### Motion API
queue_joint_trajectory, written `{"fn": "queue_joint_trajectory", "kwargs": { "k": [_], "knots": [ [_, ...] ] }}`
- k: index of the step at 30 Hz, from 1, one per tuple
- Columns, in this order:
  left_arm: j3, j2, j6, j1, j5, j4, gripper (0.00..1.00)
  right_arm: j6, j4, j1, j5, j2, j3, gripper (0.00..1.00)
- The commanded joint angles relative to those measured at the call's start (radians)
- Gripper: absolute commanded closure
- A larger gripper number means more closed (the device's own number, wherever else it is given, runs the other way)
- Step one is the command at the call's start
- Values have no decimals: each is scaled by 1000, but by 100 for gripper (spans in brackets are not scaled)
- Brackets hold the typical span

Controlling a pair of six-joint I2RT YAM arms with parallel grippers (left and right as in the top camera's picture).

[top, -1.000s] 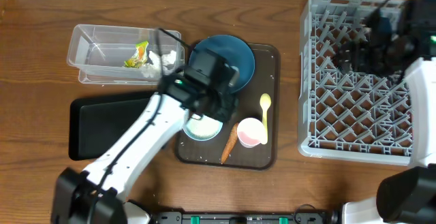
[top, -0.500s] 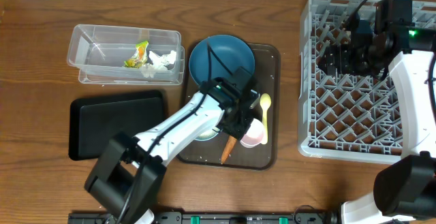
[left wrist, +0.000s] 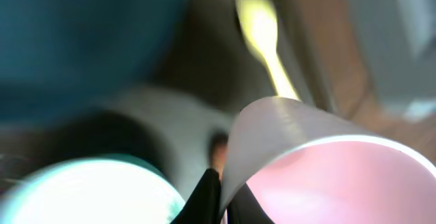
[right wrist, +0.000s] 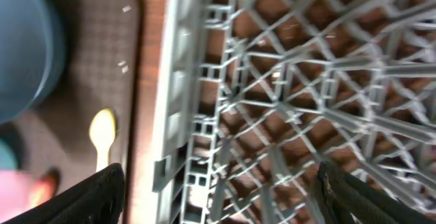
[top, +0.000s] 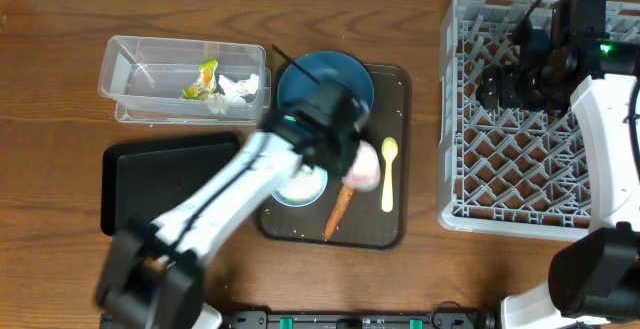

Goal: Sort waste into correct bins and load items into the dishwasher rack
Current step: 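Lift the pink cup with the left gripper and hand it to the right gripper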

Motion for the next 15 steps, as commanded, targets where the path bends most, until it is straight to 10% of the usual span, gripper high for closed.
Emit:
{"fn": "queue_joint_trajectory", "kwargs": {
  "k": [1, 7, 15],
  "knots": [
    [46, -113, -97, 128, 18, 84, 94, 94, 35, -14, 84, 9, -3, 11],
    [36, -104, -444, 317, 362, 322, 94, 97, 124, -12, -165, 9, -3, 16],
    [35, 12, -566, 370, 904, 680, 94, -482, 127, 55, -891, 9, -3, 7]
  ]
}}
